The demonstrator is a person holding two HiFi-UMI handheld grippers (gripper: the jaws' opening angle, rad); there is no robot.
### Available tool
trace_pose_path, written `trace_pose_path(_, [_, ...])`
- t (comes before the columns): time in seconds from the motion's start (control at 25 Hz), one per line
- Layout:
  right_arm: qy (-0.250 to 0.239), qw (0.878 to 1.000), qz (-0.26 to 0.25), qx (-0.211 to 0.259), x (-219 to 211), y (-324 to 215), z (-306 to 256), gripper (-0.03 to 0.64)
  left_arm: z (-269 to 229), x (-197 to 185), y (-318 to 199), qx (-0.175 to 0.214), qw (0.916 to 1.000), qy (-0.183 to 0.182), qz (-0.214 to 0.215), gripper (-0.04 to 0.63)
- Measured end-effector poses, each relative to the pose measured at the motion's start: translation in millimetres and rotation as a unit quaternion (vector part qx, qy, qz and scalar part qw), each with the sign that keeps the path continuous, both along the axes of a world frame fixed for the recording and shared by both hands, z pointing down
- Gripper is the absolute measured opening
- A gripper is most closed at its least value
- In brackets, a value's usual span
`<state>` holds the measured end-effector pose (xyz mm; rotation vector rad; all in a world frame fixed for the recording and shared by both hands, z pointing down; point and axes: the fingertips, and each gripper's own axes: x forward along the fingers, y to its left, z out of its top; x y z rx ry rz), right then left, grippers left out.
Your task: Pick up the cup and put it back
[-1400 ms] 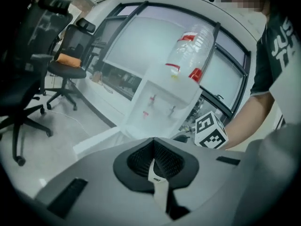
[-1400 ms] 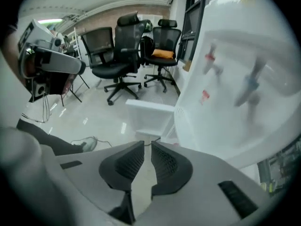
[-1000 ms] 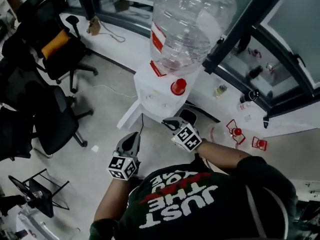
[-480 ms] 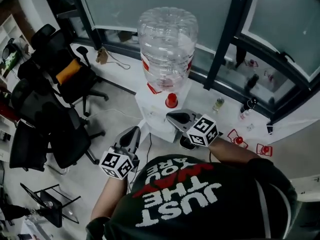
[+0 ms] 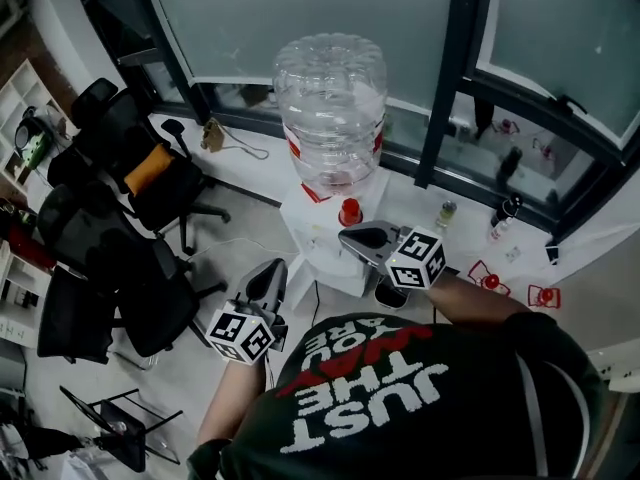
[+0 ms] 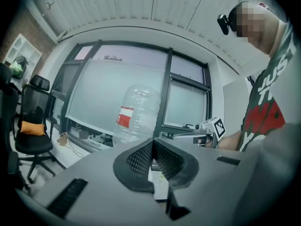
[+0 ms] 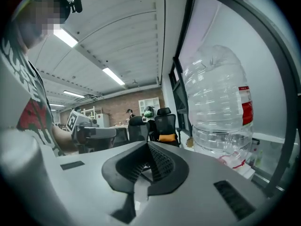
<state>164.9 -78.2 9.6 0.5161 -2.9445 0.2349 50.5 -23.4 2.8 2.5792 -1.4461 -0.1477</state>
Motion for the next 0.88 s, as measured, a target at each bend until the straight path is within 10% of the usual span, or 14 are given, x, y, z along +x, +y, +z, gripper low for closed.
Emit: trace_pose_path(0.88, [0.035, 0.999, -0.005, 0.028, 1.1, 5.6, 2.2, 0.032, 5.1, -3.9, 3.5, -0.005, 0.9998, 0.017, -0.005, 0.008])
